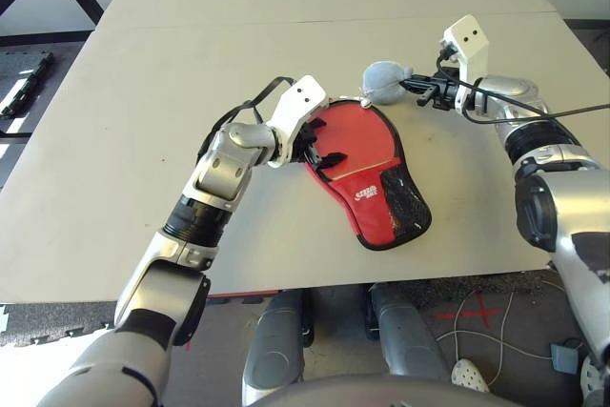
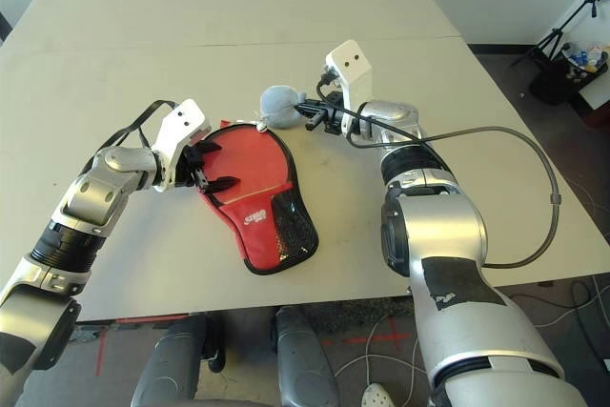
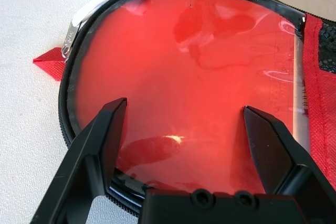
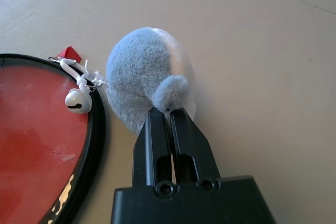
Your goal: Store the ping-pong paddle in its case and zip it.
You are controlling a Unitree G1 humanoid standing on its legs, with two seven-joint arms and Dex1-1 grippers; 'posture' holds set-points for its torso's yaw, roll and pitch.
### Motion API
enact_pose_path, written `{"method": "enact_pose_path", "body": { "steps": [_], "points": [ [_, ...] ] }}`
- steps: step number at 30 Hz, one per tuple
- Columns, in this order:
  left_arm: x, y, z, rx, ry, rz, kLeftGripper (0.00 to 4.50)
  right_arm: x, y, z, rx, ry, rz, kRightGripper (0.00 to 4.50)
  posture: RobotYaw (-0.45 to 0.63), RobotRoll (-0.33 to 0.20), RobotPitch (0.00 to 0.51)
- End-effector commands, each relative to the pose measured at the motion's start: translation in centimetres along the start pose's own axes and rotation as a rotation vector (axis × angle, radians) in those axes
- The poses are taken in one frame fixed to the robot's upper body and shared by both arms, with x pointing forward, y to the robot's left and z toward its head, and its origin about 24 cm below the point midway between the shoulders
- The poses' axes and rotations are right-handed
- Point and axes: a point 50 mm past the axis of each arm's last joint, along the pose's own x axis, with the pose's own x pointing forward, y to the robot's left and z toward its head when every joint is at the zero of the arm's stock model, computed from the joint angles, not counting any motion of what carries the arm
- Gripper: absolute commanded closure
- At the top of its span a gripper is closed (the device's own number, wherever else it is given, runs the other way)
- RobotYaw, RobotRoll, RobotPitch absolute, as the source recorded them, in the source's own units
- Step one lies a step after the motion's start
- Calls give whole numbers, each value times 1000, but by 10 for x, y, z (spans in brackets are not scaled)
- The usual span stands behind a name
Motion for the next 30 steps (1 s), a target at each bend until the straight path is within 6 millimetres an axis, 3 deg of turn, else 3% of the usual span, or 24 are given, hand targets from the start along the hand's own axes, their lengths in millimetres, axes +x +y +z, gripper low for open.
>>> {"method": "enact_pose_path", "body": {
  "steps": [1, 13, 30],
  "points": [
    [11, -11, -29, -57, 121, -48, 0, -11, -6, -8, 51, -2, 2, 4480, -16, 0, 228],
    [14, -15, -32, -69, 129, -52, 0, -52, -22, -13, 59, 26, 107, 4480, -29, 0, 230],
    [21, -17, -29, -66, 120, -66, 0, -101, -35, -25, -11, 216, 206, 4480, -53, 0, 214]
  ]
}}
